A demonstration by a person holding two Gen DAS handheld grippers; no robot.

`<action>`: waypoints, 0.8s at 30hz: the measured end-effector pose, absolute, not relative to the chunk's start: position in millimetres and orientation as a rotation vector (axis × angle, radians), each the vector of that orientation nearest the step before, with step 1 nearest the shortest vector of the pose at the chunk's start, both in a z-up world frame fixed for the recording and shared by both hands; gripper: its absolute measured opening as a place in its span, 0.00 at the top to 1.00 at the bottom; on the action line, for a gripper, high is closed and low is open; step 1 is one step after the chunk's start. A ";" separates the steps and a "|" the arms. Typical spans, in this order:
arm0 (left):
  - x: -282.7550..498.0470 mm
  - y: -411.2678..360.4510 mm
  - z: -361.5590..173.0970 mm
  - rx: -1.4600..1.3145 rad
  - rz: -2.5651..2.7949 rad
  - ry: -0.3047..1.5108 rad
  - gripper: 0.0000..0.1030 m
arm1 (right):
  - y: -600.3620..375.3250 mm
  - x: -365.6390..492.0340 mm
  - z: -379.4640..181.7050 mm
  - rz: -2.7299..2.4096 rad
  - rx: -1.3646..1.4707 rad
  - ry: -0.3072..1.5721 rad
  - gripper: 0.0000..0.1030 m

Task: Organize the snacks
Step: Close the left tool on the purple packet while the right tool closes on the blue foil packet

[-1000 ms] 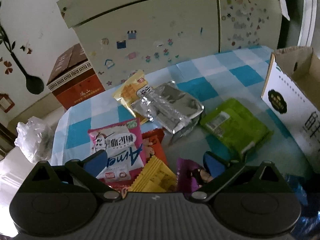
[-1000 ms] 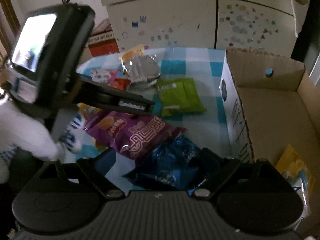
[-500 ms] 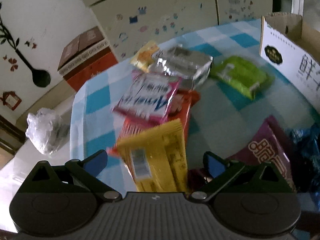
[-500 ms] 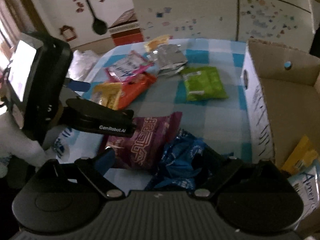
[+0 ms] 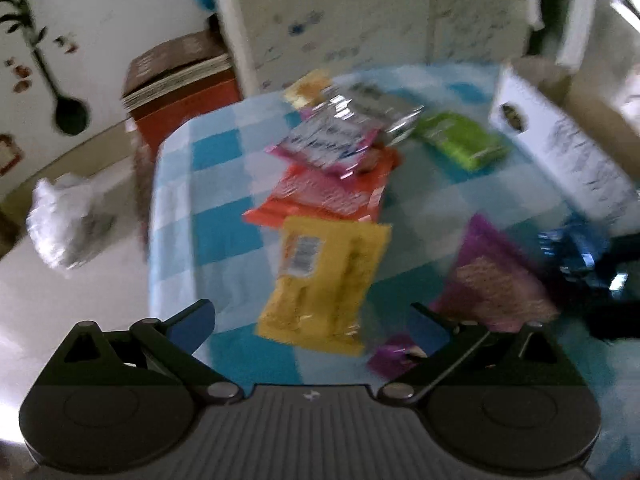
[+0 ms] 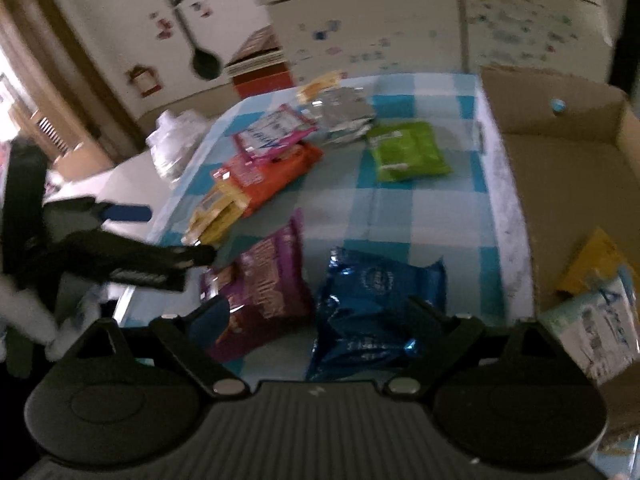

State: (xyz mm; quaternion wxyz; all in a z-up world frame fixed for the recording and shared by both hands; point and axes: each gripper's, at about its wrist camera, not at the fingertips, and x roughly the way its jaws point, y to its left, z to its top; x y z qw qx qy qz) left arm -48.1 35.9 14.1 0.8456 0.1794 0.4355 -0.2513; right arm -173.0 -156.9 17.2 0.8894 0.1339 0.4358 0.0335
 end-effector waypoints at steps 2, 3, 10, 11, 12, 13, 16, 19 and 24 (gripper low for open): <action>-53.9 31.4 17.0 0.380 -0.608 0.902 0.00 | -161.1 -172.4 16.5 0.035 0.307 0.898 0.09; -57.7 28.9 16.9 0.391 -0.637 0.894 0.00 | -162.9 -171.9 16.5 0.016 0.316 0.895 0.09; -86.3 -1.4 8.3 0.533 -0.784 0.799 0.00 | -174.6 -164.0 15.3 -0.063 0.410 0.879 0.09; -87.7 -5.3 6.7 0.538 -0.796 0.792 0.00 | -174.5 -162.7 15.9 -0.071 0.409 0.875 0.09; -88.2 -7.9 6.3 0.535 -0.807 0.792 0.00 | -174.3 -161.6 15.9 -0.075 0.409 0.875 0.09; -87.3 -10.7 5.9 0.528 -0.820 0.795 0.00 | -174.0 -160.9 15.3 -0.081 0.411 0.878 0.09; -93.6 -20.2 6.0 0.539 -0.853 0.784 0.00 | -174.9 -160.2 13.1 -0.103 0.414 0.891 0.09; -106.5 -27.3 7.0 0.587 -0.896 0.748 0.00 | -179.0 -160.7 9.9 -0.118 0.434 0.906 0.09; -115.7 -40.7 -9.8 0.699 -0.919 0.738 0.00 | -178.8 -158.2 5.9 -0.142 0.430 0.927 0.09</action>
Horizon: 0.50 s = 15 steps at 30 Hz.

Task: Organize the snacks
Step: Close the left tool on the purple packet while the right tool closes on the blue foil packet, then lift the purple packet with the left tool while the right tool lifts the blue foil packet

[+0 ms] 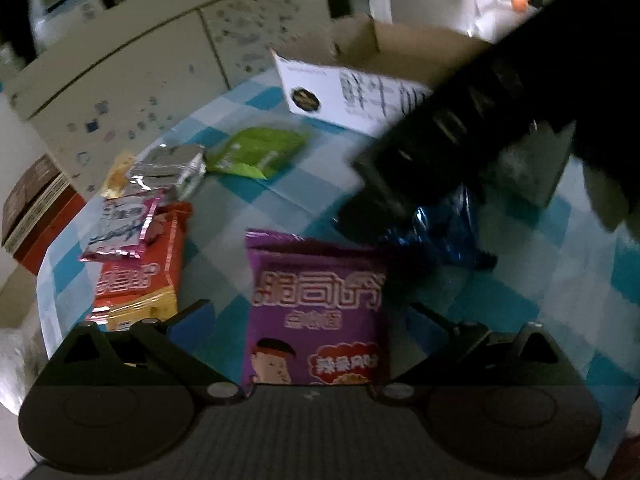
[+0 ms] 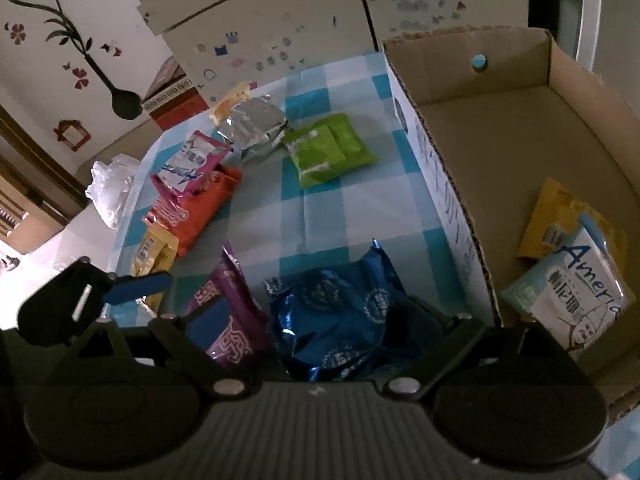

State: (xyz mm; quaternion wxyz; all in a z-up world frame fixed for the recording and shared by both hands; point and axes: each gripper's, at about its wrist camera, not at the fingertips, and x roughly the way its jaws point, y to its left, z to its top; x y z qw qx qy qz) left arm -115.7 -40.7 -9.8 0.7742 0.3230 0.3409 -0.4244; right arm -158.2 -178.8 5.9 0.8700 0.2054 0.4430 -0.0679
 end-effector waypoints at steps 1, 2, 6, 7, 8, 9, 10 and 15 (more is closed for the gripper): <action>-116.4 -44.3 -14.0 0.716 -0.916 0.740 0.00 | -177.8 -157.3 5.7 -0.145 0.424 0.929 0.08; -116.8 -45.8 -16.2 0.721 -0.910 0.742 0.00 | -176.6 -156.4 5.2 -0.148 0.418 0.934 0.08; -109.8 -46.6 -14.2 0.666 -0.899 0.769 0.03 | -174.8 -154.3 3.4 -0.154 0.397 0.945 0.08; -109.0 -45.9 -14.4 0.654 -0.907 0.776 0.06 | -175.3 -154.5 3.5 -0.154 0.399 0.945 0.08; -107.8 -45.5 -14.1 0.642 -0.914 0.786 0.09 | -176.0 -154.7 3.2 -0.154 0.404 0.945 0.08; -106.7 -44.7 -13.1 0.626 -0.919 0.797 0.14 | -175.9 -154.4 3.2 -0.157 0.405 0.945 0.08; -105.0 -44.6 -12.4 0.613 -0.915 0.807 0.20 | -175.7 -154.2 3.4 -0.161 0.403 0.945 0.08; -97.2 -37.5 -8.1 0.563 -0.868 0.841 0.31 | -174.0 -151.9 2.7 -0.179 0.383 0.950 0.07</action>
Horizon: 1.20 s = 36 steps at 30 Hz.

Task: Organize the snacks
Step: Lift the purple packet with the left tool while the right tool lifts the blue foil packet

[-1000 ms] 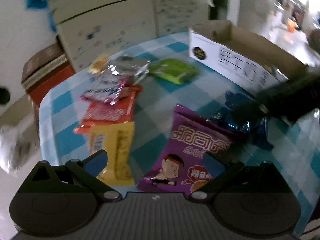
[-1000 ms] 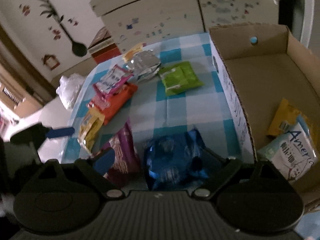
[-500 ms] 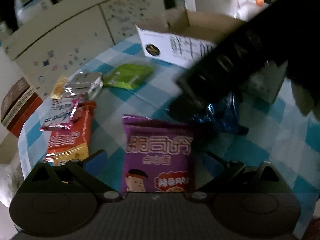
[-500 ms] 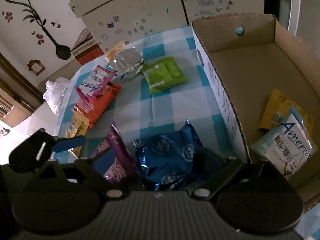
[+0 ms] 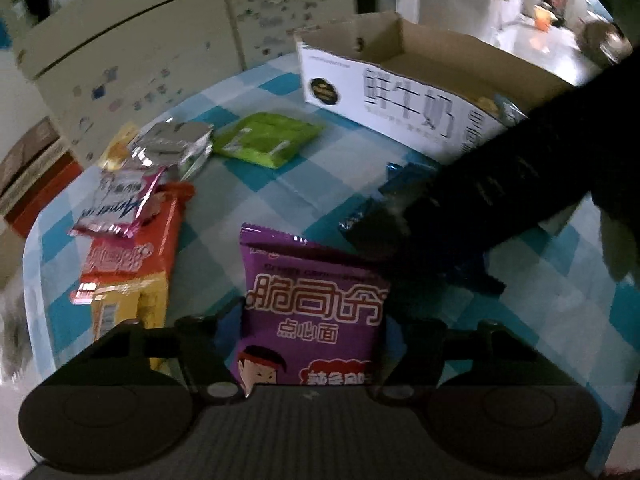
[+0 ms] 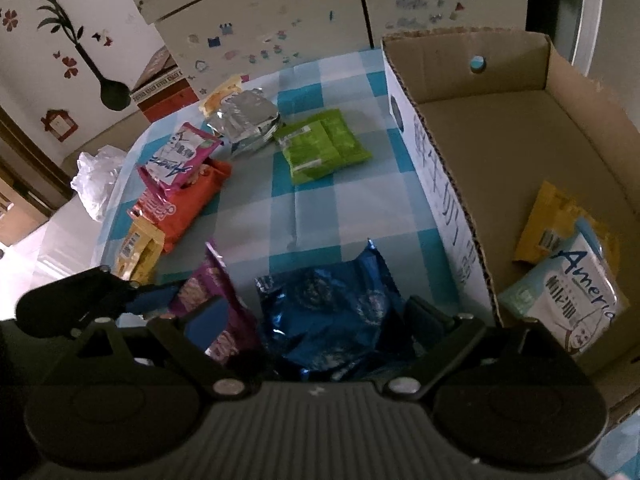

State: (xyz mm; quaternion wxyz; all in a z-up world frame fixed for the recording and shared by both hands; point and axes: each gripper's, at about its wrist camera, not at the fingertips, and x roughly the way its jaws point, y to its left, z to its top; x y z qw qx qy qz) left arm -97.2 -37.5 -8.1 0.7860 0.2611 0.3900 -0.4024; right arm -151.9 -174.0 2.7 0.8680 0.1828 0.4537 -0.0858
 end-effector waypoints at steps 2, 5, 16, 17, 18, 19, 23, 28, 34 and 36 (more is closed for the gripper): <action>-92.5 -32.4 -5.9 0.524 -0.839 0.863 0.31 | -172.2 -150.7 0.9 -0.177 0.373 0.957 0.04; -87.1 -23.6 -1.6 0.491 -0.798 0.881 0.31 | -166.3 -147.2 -2.0 -0.180 0.334 0.971 0.03; -74.2 1.5 9.9 0.414 -0.728 0.914 0.31 | -151.3 -135.4 -12.1 -0.209 0.225 0.982 0.03; -74.0 1.9 10.4 0.410 -0.726 0.913 0.31 | -151.5 -135.1 -11.9 -0.208 0.223 0.978 0.06; -73.9 2.1 11.0 0.405 -0.726 0.915 0.31 | -151.5 -135.0 -11.6 -0.206 0.219 0.974 0.08; -74.1 2.3 11.6 0.400 -0.725 0.916 0.31 | -151.5 -134.7 -11.4 -0.204 0.213 0.971 0.08; -74.8 1.9 13.4 0.394 -0.726 0.914 0.32 | -152.9 -135.6 -10.0 -0.200 0.222 0.960 0.11; -73.9 3.6 15.7 0.377 -0.719 0.914 0.32 | -158.3 -136.5 -5.8 -0.198 0.264 0.937 0.13; -75.4 1.4 15.7 0.382 -0.725 0.916 0.32 | -157.1 -135.3 -6.8 -0.198 0.251 0.936 0.14; -77.1 -0.1 13.8 0.395 -0.725 0.920 0.32 | -153.7 -134.3 -8.5 -0.206 0.227 0.938 0.11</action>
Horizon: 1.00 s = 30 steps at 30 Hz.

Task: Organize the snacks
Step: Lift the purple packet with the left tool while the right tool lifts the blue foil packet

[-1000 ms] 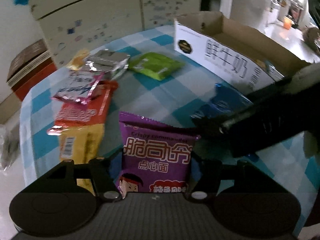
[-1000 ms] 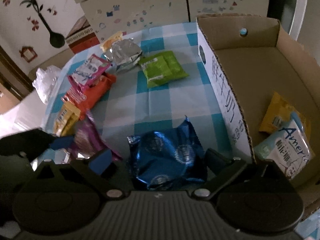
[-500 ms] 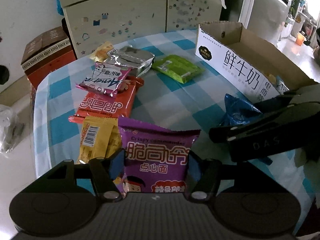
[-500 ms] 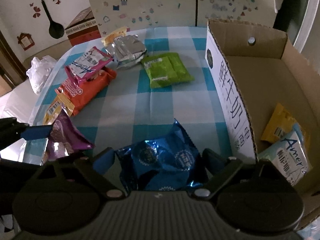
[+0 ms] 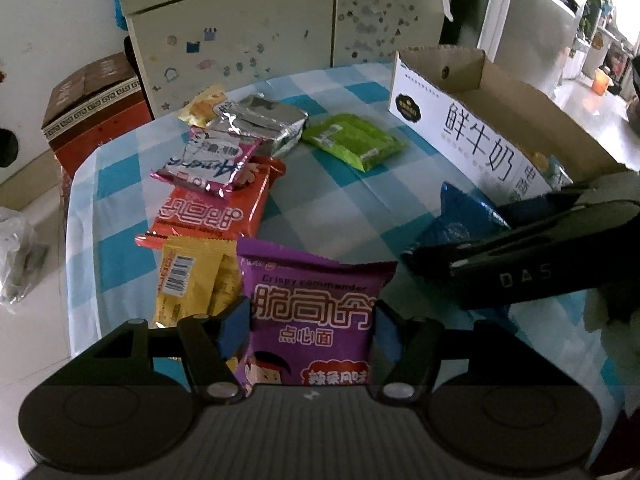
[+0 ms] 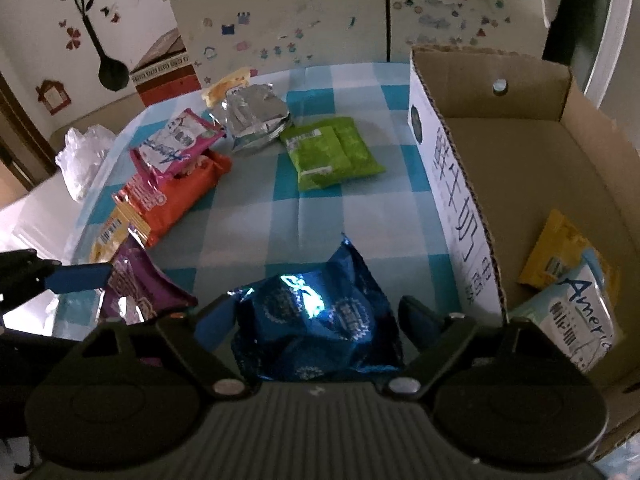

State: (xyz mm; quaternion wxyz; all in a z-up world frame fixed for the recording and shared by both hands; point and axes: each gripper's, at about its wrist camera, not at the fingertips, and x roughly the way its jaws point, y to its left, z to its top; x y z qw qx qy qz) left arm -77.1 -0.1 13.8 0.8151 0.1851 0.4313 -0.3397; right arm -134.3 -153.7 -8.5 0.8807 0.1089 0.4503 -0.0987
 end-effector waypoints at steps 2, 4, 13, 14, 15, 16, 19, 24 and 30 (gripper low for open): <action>-78.1 -1.2 11.7 0.412 -0.721 0.920 0.32 | -149.9 -132.4 -10.7 -0.207 0.205 0.945 0.08; -78.1 -1.3 9.4 0.419 -0.716 0.925 0.31 | -146.1 -130.8 -13.7 -0.209 0.177 0.955 0.07; -75.4 2.5 16.6 0.388 -0.690 0.909 0.32 | -163.1 -135.1 -0.7 -0.208 0.267 0.898 0.30; -73.8 3.1 18.8 0.376 -0.688 0.908 0.32 | -165.7 -136.1 1.7 -0.204 0.291 0.888 0.30; -72.5 3.7 21.0 0.363 -0.686 0.908 0.32 | -167.1 -136.9 4.1 -0.203 0.304 0.878 0.31; -71.4 4.4 23.7 0.350 -0.685 0.905 0.32 | -168.8 -137.9 7.6 -0.204 0.313 0.862 0.31; -69.5 5.7 33.3 0.320 -0.682 0.882 0.32 | -174.1 -141.2 19.5 -0.187 0.355 0.813 0.31; -64.5 5.6 43.5 0.272 -0.677 0.868 0.32 | -180.6 -145.8 34.9 -0.173 0.399 0.757 0.31; -62.1 3.7 33.7 0.295 -0.710 0.938 0.31 | -183.3 -145.5 38.0 -0.165 0.417 0.751 0.30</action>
